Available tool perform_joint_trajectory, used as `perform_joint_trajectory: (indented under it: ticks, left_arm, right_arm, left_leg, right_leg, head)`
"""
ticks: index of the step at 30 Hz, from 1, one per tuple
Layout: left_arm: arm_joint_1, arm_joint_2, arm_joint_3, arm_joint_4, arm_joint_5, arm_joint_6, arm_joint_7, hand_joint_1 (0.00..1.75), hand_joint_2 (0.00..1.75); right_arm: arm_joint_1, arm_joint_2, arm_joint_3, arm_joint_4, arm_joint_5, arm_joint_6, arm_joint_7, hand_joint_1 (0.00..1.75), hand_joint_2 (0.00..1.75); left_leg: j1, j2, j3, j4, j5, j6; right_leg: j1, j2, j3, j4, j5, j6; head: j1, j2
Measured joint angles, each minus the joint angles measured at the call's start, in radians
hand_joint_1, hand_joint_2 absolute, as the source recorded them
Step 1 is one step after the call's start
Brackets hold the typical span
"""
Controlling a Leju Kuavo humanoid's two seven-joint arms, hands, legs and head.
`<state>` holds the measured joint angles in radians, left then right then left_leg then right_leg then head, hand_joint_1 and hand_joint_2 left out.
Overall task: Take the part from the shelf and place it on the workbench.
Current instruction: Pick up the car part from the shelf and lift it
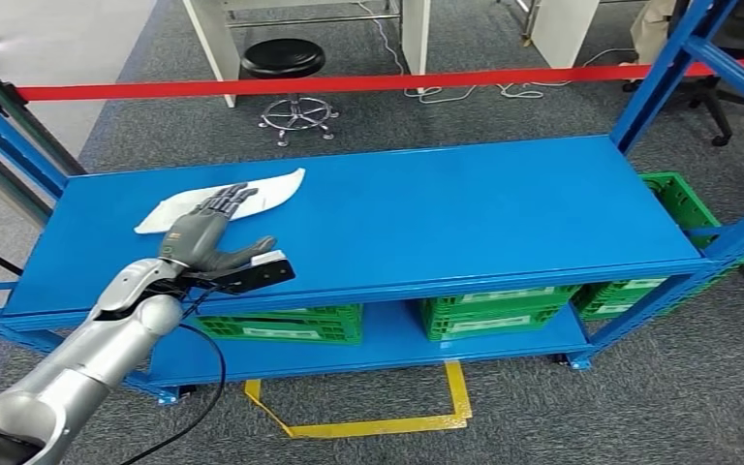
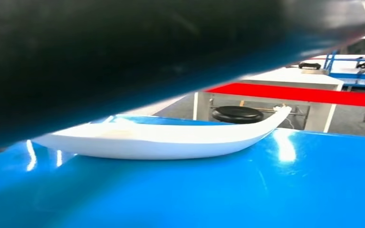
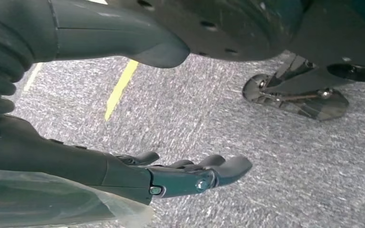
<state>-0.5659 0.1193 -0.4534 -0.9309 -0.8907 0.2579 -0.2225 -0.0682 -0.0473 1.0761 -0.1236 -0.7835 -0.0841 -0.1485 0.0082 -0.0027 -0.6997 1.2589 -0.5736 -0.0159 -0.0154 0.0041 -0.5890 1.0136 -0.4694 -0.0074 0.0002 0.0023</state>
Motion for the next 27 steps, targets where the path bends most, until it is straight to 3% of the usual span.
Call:
perform_joint_trajectory:
  ticks: [1, 2, 3, 5, 6, 7, 11, 13, 15, 16, 17, 18, 20, 21, 23, 25, 27]
  left_arm:
    - [0.002, 0.0, 0.001, 0.002, 0.0, 0.0, 0.0, 0.0, 0.0]
    - [0.004, 0.0, 0.001, 0.002, 0.0, 0.0, 0.0, 0.0, 0.0]
    - [0.004, 0.0, 0.002, 0.003, 0.0, 0.001, 0.0, 0.0, 0.0]
    - [0.003, 0.0, 0.004, 0.003, 0.0, 0.002, -0.001, 0.0, 0.0]
    - [0.001, 0.0, 0.005, 0.003, 0.0, 0.003, -0.001, 0.0, 0.0]
    - [0.0, 0.0, 0.005, 0.003, 0.0, 0.004, -0.002, 0.0, 0.0]
    - [0.002, 0.0, 0.007, 0.003, 0.0, 0.006, -0.002, 0.0, 0.0]
    - [0.001, 0.0, 0.009, 0.003, 0.001, 0.007, -0.002, 0.0, 0.0]
    - [0.004, 0.0, 0.009, 0.003, 0.001, 0.008, -0.002, 0.0, 0.0]
    - [0.006, -0.001, 0.009, 0.004, 0.0, 0.008, -0.002, 0.0, 0.0]
    - [0.009, -0.001, 0.009, 0.005, 0.0, 0.008, -0.002, 0.0, 0.0]
    - [0.01, -0.001, 0.009, 0.005, 0.0, 0.008, -0.002, 0.0, 0.0]
    - [0.01, -0.001, 0.009, 0.006, 0.0, 0.008, -0.002, 0.0, 0.0]
    - [0.009, 0.0, 0.009, 0.006, 0.0, 0.008, -0.002, 0.0, 0.0]
    - [0.007, 0.0, 0.009, 0.006, 0.0, 0.008, -0.002, 0.0, 0.0]
    - [0.007, 0.0, 0.009, 0.006, 0.0, 0.008, -0.003, 0.0, 0.0]
    - [0.006, 0.0, 0.009, 0.006, 0.0, 0.008, -0.003, 0.0, 0.0]
  right_arm:
    - [0.001, 0.0, 0.0, 0.0, 0.0, 0.001, 0.0, 0.0, 1.75]
    - [0.001, 0.0, 0.0, 0.0, -0.001, 0.001, 0.0, 0.0, 1.75]
    - [0.001, 0.0, 0.0, 0.0, -0.002, 0.001, 0.0, 0.0, 1.75]
    - [0.0, 0.001, 0.0, 0.0, -0.003, 0.001, 0.0, 0.0, 1.75]
    - [0.0, 0.002, 0.001, 0.0, -0.003, 0.001, 0.0, 0.0, 1.75]
    - [-0.001, 0.003, 0.001, 0.0, -0.004, 0.001, 0.0, 0.0, 1.75]
    - [0.0, 0.004, 0.001, 0.0, -0.005, 0.001, 0.0, 0.0, 1.75]
    - [-0.001, 0.004, 0.002, 0.0, -0.005, 0.0, 0.0, 0.0, 1.75]
    - [0.0, 0.004, 0.002, 0.0, -0.006, -0.001, 0.0, 0.0, 1.75]
    - [0.001, 0.004, 0.003, 0.0, -0.006, -0.001, 0.0, 0.0, 1.75]
    - [0.001, 0.004, 0.004, 0.0, -0.006, -0.001, 0.0, 0.0, 1.75]
    - [0.001, 0.004, 0.005, 0.0, -0.006, -0.001, 0.0, 0.0, 1.75]
    - [0.0, 0.004, 0.006, 0.0, -0.006, -0.001, 0.0, 0.0, 1.75]
    - [0.0, 0.004, 0.007, 0.0, -0.007, -0.001, 0.0, 0.0, 1.75]
    - [-0.001, 0.004, 0.007, 0.0, -0.007, 0.0, 0.0, 0.0, 1.75]
    - [0.0, 0.004, 0.007, 0.0, -0.007, 0.0, 0.0, 0.0, 1.75]
    - [0.0, 0.004, 0.007, 0.0, -0.007, 0.0, 0.0, 0.0, 1.75]
  left_leg:
    - [0.0, 0.0, -0.018, 0.038, -0.007, 0.001]
    - [0.0, 0.0, -0.02, 0.038, 0.005, 0.003]
    - [-0.001, 0.0, -0.003, -0.001, 0.036, 0.008]
    - [-0.006, 0.0, 0.059, -0.138, 0.104, 0.023]
    - [-0.009, 0.0, 0.084, -0.194, 0.121, 0.029]
    - [-0.012, 0.0, 0.098, -0.227, 0.127, 0.033]
    - [-0.011, 0.0, 0.107, -0.254, 0.128, 0.042]
    - [-0.006, 0.001, 0.112, -0.261, 0.132, 0.049]
    - [-0.007, 0.001, 0.112, -0.261, 0.131, 0.052]
    - [-0.007, 0.001, 0.113, -0.26, 0.13, 0.053]
    - [-0.007, 0.001, 0.113, -0.26, 0.129, 0.053]
    - [-0.006, 0.0, 0.115, -0.259, 0.127, 0.051]
    - [-0.006, 0.0, 0.118, -0.256, 0.122, 0.045]
    - [-0.008, -0.001, 0.117, -0.252, 0.118, 0.04]
    - [-0.012, -0.001, 0.113, -0.247, 0.116, 0.032]
    - [-0.011, -0.001, 0.113, -0.245, 0.113, 0.024]
    - [-0.009, -0.001, 0.102, -0.211, 0.089, 0.014]
  right_leg:
    - [0.001, 0.0, 0.0, 0.0, 0.0, -0.001]
    - [0.003, 0.0, 0.001, 0.0, 0.0, -0.001]
    - [0.004, 0.001, 0.002, 0.0, -0.001, -0.001]
    - [0.007, 0.001, 0.004, 0.001, -0.002, 0.001]
    - [0.008, 0.001, 0.003, 0.002, -0.004, 0.003]
    - [0.008, 0.001, 0.001, 0.002, -0.004, 0.007]
    - [0.006, -0.001, -0.009, 0.009, -0.011, 0.03]
    - [0.005, -0.001, -0.046, 0.082, -0.054, 0.039]
    - [0.004, -0.001, -0.113, 0.216, -0.11, 0.046]
    - [0.003, -0.001, -0.139, 0.264, -0.121, 0.049]
    - [0.003, -0.002, -0.149, 0.277, -0.112, 0.05]
    - [0.003, -0.002, -0.137, 0.245, -0.084, 0.05]
    - [0.003, -0.003, -0.076, 0.113, -0.015, 0.049]
    - [0.004, -0.002, -0.046, 0.054, 0.004, 0.045]
    - [0.006, -0.001, -0.02, 0.007, 0.007, 0.033]
    - [0.005, 0.0, -0.017, 0.005, 0.007, 0.02]
    - [0.002, -0.001, -0.012, 0.003, 0.007, 0.007]
  head:
    - [0.0, 0.0]
    - [0.0, 0.0]
    - [0.0, 0.0]
    - [0.001, 0.0]
    - [0.001, 0.0]
    - [0.001, 0.0]
    - [0.002, 0.0]
    - [0.005, 0.0]
    - [0.007, 0.0]
    - [0.007, 0.0]
    - [0.007, 0.0]
    - [0.007, 0.0]
    - [0.007, 0.0]
    - [0.007, 0.0]
    - [0.006, 0.0]
    - [0.006, 0.0]
    - [0.003, 0.0]
